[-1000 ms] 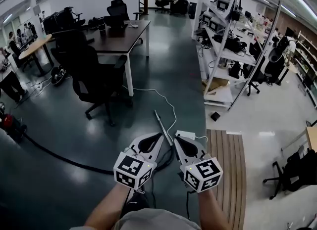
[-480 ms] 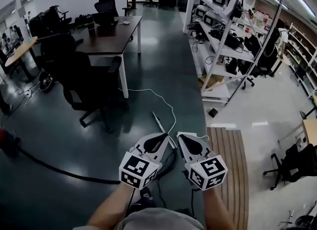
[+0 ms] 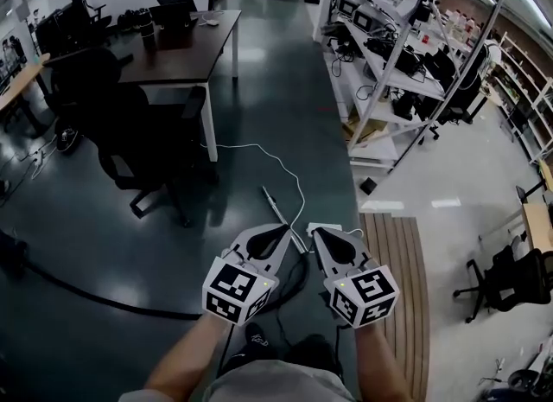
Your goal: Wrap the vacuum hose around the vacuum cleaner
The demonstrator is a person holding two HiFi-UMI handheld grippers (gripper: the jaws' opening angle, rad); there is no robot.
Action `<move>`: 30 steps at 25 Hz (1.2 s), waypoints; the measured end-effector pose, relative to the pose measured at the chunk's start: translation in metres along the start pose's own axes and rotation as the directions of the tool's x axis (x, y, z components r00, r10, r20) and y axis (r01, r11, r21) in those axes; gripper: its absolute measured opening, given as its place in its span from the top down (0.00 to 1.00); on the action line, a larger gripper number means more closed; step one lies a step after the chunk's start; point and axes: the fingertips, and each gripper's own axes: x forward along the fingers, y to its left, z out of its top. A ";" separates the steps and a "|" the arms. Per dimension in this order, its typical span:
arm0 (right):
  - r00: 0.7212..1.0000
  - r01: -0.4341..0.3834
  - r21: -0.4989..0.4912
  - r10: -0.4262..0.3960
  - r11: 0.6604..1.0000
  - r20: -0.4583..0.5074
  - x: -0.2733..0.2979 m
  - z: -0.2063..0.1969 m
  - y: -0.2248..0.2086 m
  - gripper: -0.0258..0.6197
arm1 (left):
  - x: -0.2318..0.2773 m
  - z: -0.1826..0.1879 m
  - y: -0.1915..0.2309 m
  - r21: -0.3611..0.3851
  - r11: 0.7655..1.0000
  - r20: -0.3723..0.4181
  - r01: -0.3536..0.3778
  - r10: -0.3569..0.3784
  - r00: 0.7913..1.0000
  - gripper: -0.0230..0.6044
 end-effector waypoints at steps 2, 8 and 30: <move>1.000 -0.003 -0.003 0.003 1.000 -0.007 0.008 -0.001 -0.005 0.95 | 0.007 -0.001 0.008 -0.004 1.000 -0.002 -0.001 0.001 1.000 0.95; 0.999 -0.036 -0.001 0.035 0.999 -0.014 0.023 0.001 -0.027 0.95 | 0.029 -0.001 0.015 -0.007 0.999 -0.022 -0.031 0.031 0.999 0.95; 0.967 -0.249 -0.002 0.249 0.968 -0.060 0.061 -0.011 -0.103 0.95 | 0.103 -0.027 0.017 -0.019 0.974 -0.115 -0.227 0.224 0.968 0.95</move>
